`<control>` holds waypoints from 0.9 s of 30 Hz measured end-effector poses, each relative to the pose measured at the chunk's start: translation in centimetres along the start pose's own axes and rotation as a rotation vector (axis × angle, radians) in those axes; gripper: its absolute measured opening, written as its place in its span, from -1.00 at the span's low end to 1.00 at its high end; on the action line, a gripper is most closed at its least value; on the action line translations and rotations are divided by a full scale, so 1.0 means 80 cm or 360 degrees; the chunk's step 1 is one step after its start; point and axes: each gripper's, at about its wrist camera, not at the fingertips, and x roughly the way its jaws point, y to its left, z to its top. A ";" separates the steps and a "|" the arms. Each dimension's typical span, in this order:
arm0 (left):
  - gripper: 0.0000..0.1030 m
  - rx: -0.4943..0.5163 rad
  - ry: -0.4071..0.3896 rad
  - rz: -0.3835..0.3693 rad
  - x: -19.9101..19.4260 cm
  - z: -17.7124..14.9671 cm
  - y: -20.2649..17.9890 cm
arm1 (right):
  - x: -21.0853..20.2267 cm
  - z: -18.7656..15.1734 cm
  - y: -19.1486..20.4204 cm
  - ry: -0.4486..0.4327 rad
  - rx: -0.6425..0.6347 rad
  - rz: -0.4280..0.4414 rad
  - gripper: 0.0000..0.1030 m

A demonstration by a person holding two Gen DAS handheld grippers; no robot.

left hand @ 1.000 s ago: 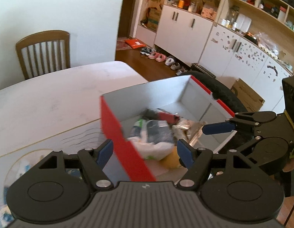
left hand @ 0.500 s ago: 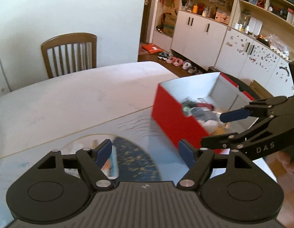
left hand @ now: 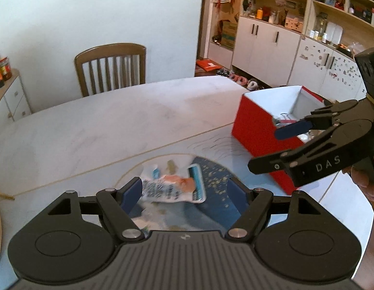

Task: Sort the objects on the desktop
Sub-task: 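Withdraw both tools from the shoebox back toward the lazy susan, then grasp blueberry snack bag with left tool while right tool grasps white sausage packet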

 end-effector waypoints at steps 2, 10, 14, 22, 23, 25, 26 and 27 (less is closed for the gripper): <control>0.49 -0.0026 0.0012 0.0006 0.001 -0.007 0.010 | 0.008 0.004 0.008 -0.0001 -0.0018 0.0011 0.66; 0.67 -0.0117 0.0077 0.0002 0.019 -0.030 0.036 | 0.045 0.017 0.036 0.0005 -0.0104 0.0027 0.70; 0.72 -0.0157 0.0132 0.0032 0.035 -0.042 0.047 | 0.068 0.021 0.046 0.0026 -0.0146 0.0030 0.75; 0.79 -0.0266 0.0212 0.0076 0.062 -0.064 0.064 | 0.114 0.025 0.064 0.0101 -0.0246 0.0073 0.77; 0.79 -0.0269 0.0217 0.0085 0.065 -0.065 0.064 | 0.120 0.025 0.065 0.0113 -0.0256 0.0083 0.77; 0.80 -0.0275 0.0223 0.0116 0.068 -0.068 0.064 | 0.129 0.026 0.066 0.0131 -0.0266 0.0088 0.80; 0.80 -0.0282 0.0225 0.0131 0.069 -0.069 0.065 | 0.133 0.028 0.066 0.0136 -0.0267 0.0092 0.81; 0.80 -0.0290 0.0226 0.0144 0.069 -0.070 0.065 | 0.138 0.029 0.067 0.0144 -0.0270 0.0101 0.82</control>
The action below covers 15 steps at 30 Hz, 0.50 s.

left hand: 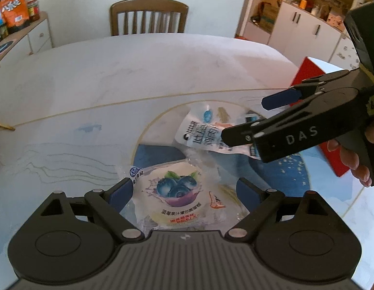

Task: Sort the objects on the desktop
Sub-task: 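Grasp blueberry snack bag with left tool while right tool grasps white sausage packet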

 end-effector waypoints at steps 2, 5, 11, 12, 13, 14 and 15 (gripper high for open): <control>0.80 -0.0010 0.0003 0.0028 0.003 0.000 0.001 | 0.009 0.004 0.001 0.0013 -0.0012 0.0009 0.82; 0.80 -0.0003 0.0013 0.0056 0.007 -0.001 0.002 | 0.025 0.010 0.004 0.0036 -0.0033 0.0018 0.82; 0.80 -0.0008 0.0038 0.0081 0.020 -0.003 0.010 | 0.048 0.014 0.009 0.0073 -0.0062 0.0038 0.82; 0.80 -0.0010 0.0040 0.0080 0.022 -0.003 0.011 | 0.052 0.014 0.010 0.0078 -0.0071 0.0041 0.82; 0.80 -0.0011 0.0041 0.0081 0.023 -0.004 0.013 | 0.055 0.015 0.011 0.0084 -0.0080 0.0040 0.82; 0.80 -0.0011 0.0039 0.0087 0.025 -0.004 0.014 | 0.058 0.015 0.012 0.0088 -0.0088 0.0034 0.81; 0.80 -0.0011 0.0039 0.0088 0.026 -0.004 0.014 | 0.060 0.016 0.013 0.0090 -0.0091 0.0027 0.81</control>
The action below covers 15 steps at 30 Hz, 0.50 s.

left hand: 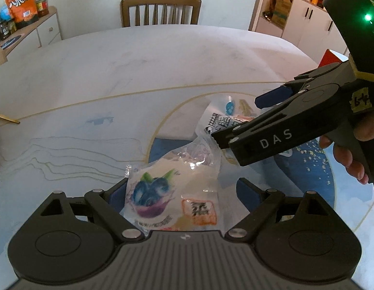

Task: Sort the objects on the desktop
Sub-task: 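Grasp blueberry snack bag with left tool while right tool grasps white sausage packet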

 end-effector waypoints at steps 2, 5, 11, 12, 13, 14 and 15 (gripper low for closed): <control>0.80 -0.0007 0.0001 -0.0004 0.003 0.000 0.003 | 0.005 0.001 0.000 0.0005 0.0003 0.0002 0.80; 0.80 -0.0012 -0.0011 -0.0008 0.003 0.000 0.006 | 0.011 0.002 0.002 0.0016 0.0003 0.0005 0.75; 0.77 -0.0026 -0.0023 -0.0006 0.005 -0.002 0.009 | 0.014 0.002 0.005 -0.0007 -0.0014 -0.0016 0.71; 0.73 -0.0024 -0.0026 0.0002 0.005 -0.002 0.009 | 0.014 0.001 0.007 -0.0011 -0.0021 -0.0023 0.67; 0.70 -0.0021 -0.0028 0.0009 0.005 -0.002 0.009 | 0.014 0.001 0.008 -0.0017 -0.0021 -0.0022 0.63; 0.68 -0.0019 -0.0030 0.0013 0.005 -0.003 0.010 | 0.013 0.001 0.009 -0.0021 -0.0024 -0.0022 0.60; 0.61 -0.0018 -0.0033 0.0020 0.005 -0.003 0.010 | 0.013 0.001 0.011 -0.0025 -0.0029 -0.0019 0.52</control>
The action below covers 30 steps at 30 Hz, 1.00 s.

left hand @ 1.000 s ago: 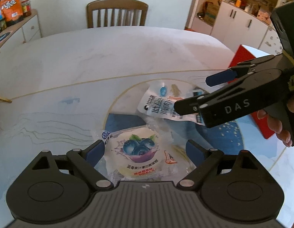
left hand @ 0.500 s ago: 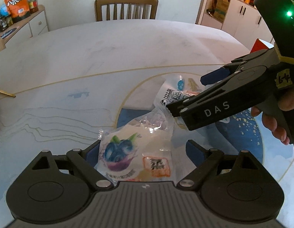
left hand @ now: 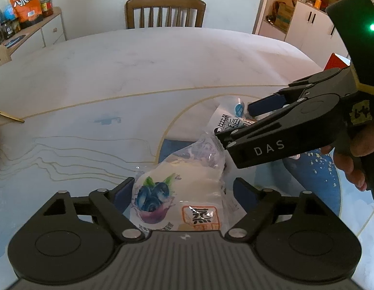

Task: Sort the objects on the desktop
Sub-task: 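Grasp blueberry snack bag with left tool while right tool grasps white sausage packet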

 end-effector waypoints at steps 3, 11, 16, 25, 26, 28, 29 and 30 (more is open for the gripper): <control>0.40 0.0000 -0.0005 0.0025 -0.002 0.000 0.002 | -0.004 0.001 0.006 -0.0016 -0.0032 0.0020 0.28; 0.09 -0.0001 0.0007 0.0012 -0.009 0.002 0.009 | -0.007 0.001 0.011 -0.0012 -0.0022 -0.0003 0.13; 0.06 0.0002 0.0028 -0.0006 -0.014 0.001 0.009 | -0.015 -0.007 0.012 -0.0013 -0.0014 -0.0040 0.10; 0.05 0.0018 0.0049 -0.0045 -0.028 -0.004 -0.003 | -0.057 -0.042 -0.005 0.0014 0.0134 -0.0021 0.09; 0.05 0.0022 0.0049 -0.0052 -0.030 -0.004 -0.006 | -0.061 -0.047 -0.006 0.0018 0.0152 -0.0015 0.09; 0.05 0.0025 0.0052 -0.0066 -0.034 -0.005 -0.010 | -0.070 -0.056 -0.007 0.0026 0.0182 -0.0012 0.09; 0.05 0.0024 0.0055 -0.0077 -0.036 -0.005 -0.012 | -0.075 -0.060 -0.007 0.0029 0.0191 -0.0011 0.09; 0.05 0.0024 0.0058 -0.0087 -0.039 -0.005 -0.014 | -0.079 -0.063 -0.007 0.0029 0.0201 -0.0009 0.09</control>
